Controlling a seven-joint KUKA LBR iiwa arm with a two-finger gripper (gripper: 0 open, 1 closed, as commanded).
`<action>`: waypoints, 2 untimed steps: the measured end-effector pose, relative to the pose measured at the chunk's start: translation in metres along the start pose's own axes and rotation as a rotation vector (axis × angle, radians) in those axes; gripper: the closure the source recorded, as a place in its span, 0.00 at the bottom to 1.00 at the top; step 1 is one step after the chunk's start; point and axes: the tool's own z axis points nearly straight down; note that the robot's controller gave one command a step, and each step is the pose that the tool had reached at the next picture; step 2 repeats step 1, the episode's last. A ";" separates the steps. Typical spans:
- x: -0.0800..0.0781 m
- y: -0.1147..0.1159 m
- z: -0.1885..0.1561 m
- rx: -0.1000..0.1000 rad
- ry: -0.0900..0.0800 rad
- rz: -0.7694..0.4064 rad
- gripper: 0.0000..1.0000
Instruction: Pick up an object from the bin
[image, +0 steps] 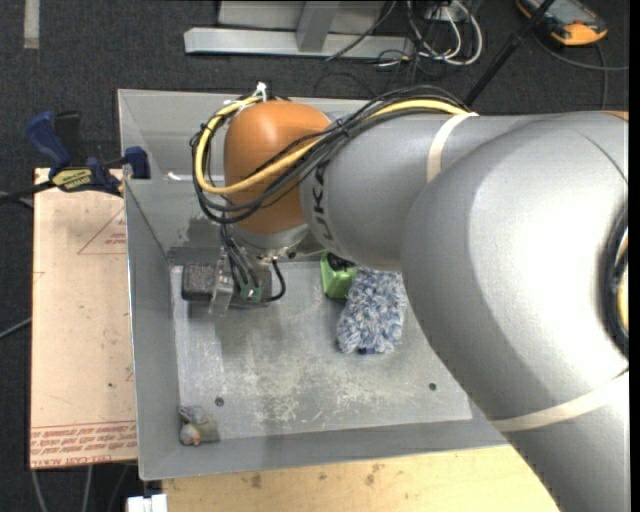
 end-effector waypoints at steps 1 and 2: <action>0.000 0.000 -0.019 0.000 0.000 0.000 1.00; 0.000 0.000 -0.019 0.000 0.000 0.000 1.00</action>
Offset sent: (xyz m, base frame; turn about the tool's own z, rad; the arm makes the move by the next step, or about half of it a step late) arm 0.0001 -0.0001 0.0466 0.0000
